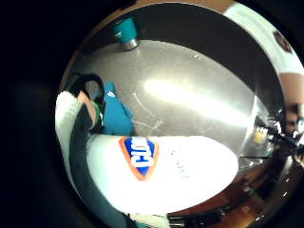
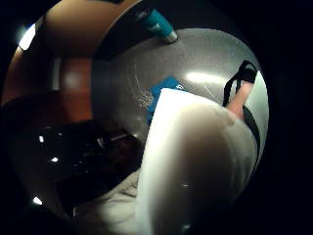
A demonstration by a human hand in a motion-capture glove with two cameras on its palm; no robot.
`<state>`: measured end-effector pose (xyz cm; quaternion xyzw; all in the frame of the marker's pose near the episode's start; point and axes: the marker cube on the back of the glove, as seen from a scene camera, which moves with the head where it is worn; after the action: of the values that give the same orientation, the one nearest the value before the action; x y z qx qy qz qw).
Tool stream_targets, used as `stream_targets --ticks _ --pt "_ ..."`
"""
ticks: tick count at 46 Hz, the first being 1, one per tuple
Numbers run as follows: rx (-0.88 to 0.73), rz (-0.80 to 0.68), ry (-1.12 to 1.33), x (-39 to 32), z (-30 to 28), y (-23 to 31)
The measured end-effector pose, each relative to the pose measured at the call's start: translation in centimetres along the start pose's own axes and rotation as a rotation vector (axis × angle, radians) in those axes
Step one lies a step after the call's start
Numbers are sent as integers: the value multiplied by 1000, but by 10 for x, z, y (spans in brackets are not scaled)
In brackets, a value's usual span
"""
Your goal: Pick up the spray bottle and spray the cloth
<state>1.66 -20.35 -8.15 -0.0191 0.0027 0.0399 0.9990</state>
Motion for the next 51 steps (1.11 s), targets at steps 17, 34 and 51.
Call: stream_targets --ticks 17,34,51 --pt "-144 -72 400 -81 22 -11" --pt "-181 -43 510 -105 37 -12" --pt "-187 -60 468 -104 45 -13"
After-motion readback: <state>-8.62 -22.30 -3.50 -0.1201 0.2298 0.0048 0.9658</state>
